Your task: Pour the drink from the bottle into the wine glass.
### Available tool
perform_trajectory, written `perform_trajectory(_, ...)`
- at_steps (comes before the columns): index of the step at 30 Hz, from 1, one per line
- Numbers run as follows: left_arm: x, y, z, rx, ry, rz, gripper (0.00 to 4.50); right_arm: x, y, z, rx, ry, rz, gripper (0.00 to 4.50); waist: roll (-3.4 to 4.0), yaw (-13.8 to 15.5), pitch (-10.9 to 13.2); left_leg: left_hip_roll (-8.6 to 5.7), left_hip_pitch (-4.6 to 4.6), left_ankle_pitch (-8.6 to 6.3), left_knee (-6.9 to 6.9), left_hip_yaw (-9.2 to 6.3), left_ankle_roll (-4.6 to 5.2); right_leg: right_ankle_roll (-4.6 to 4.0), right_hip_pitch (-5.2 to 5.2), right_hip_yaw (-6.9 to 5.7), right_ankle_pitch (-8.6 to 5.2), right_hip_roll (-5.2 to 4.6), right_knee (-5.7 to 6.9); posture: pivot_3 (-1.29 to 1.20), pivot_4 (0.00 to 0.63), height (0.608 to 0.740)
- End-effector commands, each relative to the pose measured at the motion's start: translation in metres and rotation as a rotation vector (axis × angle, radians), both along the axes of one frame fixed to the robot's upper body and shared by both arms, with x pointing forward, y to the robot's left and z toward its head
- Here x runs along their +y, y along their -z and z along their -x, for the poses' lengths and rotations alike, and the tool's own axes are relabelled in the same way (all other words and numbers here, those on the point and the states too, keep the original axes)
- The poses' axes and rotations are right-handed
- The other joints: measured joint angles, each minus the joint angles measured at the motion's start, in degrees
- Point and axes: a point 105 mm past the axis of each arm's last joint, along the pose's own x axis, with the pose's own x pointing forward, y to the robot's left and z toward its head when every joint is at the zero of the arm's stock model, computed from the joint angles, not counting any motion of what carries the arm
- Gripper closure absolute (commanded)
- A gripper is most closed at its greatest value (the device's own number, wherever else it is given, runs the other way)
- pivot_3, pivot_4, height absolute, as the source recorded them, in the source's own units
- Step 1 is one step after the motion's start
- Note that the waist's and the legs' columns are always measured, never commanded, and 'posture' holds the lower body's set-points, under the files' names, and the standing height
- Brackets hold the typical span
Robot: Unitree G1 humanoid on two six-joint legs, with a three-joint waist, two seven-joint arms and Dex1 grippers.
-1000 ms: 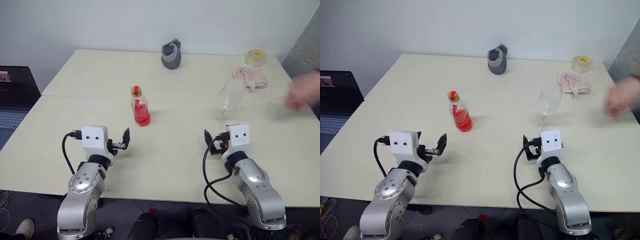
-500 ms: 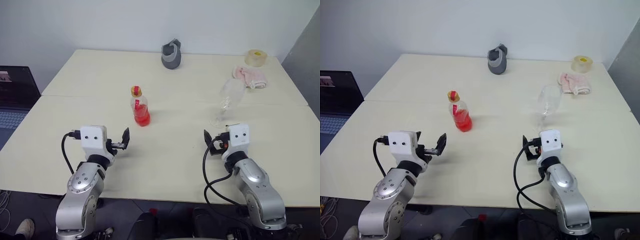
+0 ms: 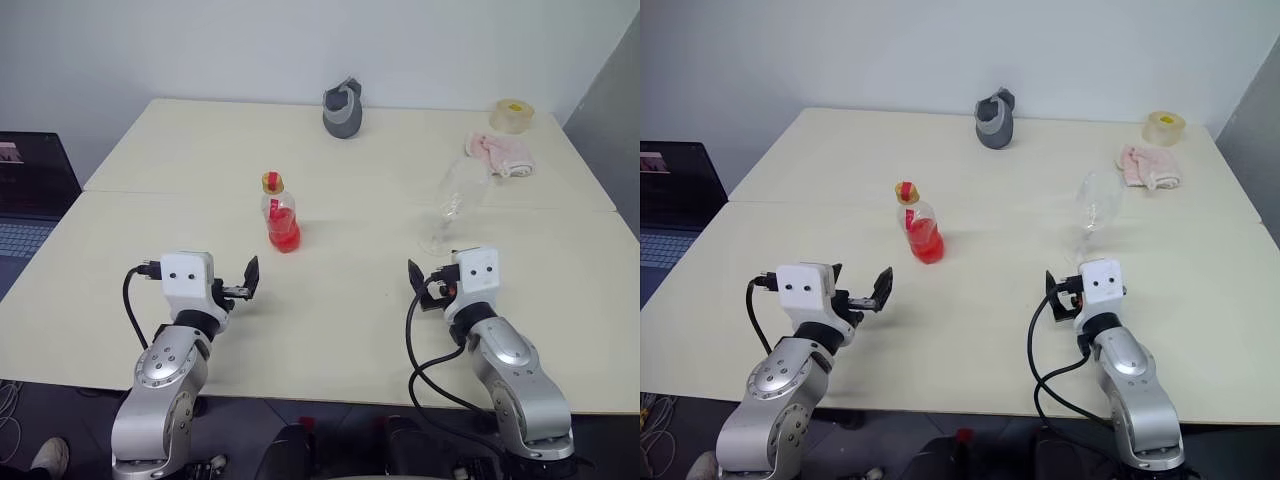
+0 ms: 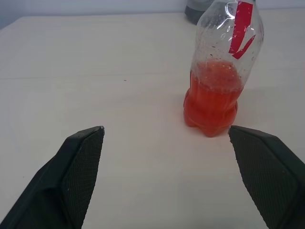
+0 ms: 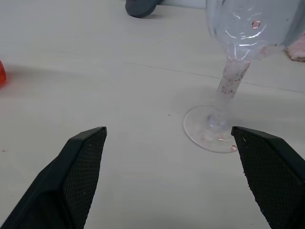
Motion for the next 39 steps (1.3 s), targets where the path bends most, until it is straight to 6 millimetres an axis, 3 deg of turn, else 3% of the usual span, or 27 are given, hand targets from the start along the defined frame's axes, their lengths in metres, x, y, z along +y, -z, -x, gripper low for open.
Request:
perform_trajectory(1, -0.006, -0.011, -0.003, -0.051, 0.034, 0.001, 0.03, 0.002, -0.020, 0.003, -0.085, -0.086, -0.036, 0.00, 0.00, 0.0, 0.0, 0.00, 0.00, 0.00, 0.00, 0.00, 0.00, 0.00, 0.00, 0.00, 0.00, 0.00, 0.00, 0.00, 0.150, 0.740)
perform_trajectory(6, -0.017, -0.016, -0.018, -0.083, 0.142, -0.044, 0.03, 0.023, -0.034, 0.014, -0.101, -0.382, -0.147, 0.00, 0.03, 0.0, 0.0, 0.00, 0.01, -0.10, 0.01, -0.01, 0.19, 0.00, 0.03, -0.03, 0.00, 0.03, 0.00, 0.00, 0.150, 0.740)
perform_trajectory(11, -0.021, -0.015, -0.038, -0.092, 0.169, -0.065, 0.03, 0.040, -0.043, 0.027, -0.099, -0.653, -0.145, 0.00, 0.04, 0.0, 0.0, -0.01, 0.02, -0.11, 0.02, -0.03, 0.21, 0.00, 0.06, -0.04, 0.00, 0.02, -0.04, 0.00, 0.150, 0.740)
perform_trajectory(22, -0.029, -0.010, -0.061, -0.118, 0.206, -0.106, 0.03, 0.044, -0.049, 0.006, -0.131, -0.661, -0.129, 0.00, 0.03, 0.2, 0.0, -0.03, -0.03, -0.08, 0.04, -0.07, 0.15, 0.01, 0.02, -0.05, 0.01, -0.01, -0.05, 0.00, 0.150, 0.740)
perform_trajectory(39, -0.045, -0.002, -0.096, -0.141, 0.260, -0.092, 0.03, 0.042, -0.055, 0.006, -0.157, -0.642, -0.132, 0.00, 0.03, 0.1, 0.0, -0.03, -0.04, 0.00, 0.06, -0.06, -0.01, 0.02, -0.01, -0.04, 0.01, -0.01, -0.01, 0.00, 0.150, 0.740)
